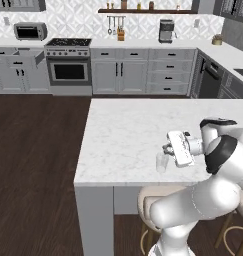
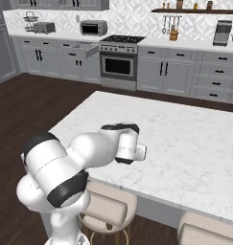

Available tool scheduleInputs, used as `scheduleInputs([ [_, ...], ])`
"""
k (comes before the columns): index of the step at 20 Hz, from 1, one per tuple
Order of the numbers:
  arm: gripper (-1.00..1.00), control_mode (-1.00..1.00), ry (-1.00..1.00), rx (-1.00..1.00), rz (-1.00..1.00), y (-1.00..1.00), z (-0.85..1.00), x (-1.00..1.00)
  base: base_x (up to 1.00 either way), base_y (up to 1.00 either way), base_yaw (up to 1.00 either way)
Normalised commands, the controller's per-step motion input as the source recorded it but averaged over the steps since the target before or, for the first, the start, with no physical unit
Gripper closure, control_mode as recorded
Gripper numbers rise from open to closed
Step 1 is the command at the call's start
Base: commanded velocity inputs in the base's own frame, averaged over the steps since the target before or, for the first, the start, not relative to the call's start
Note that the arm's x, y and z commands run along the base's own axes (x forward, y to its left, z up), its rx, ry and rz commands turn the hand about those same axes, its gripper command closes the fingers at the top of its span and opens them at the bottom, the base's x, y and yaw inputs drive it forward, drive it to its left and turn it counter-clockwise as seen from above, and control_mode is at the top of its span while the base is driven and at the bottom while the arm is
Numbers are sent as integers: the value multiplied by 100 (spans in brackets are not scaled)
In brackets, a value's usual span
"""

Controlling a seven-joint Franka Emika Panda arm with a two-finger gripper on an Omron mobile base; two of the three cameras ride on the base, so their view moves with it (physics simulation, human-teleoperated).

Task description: Take a straw from the drawer in front and place it inside the glass cup on the dining counter.

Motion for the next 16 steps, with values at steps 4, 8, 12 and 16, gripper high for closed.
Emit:
scheduleInputs([
  [4,-100,-100,0,0,0,0,-9,0,0,0,0],
  [8,-100,-100,0,-1,0,1,4,-4,0,0,0],
  [12,-100,-100,0,-6,0,0,22,-8,0,0,0],
  [16,-100,-100,0,-11,-2,-4,28,-11,0,0,0],
])
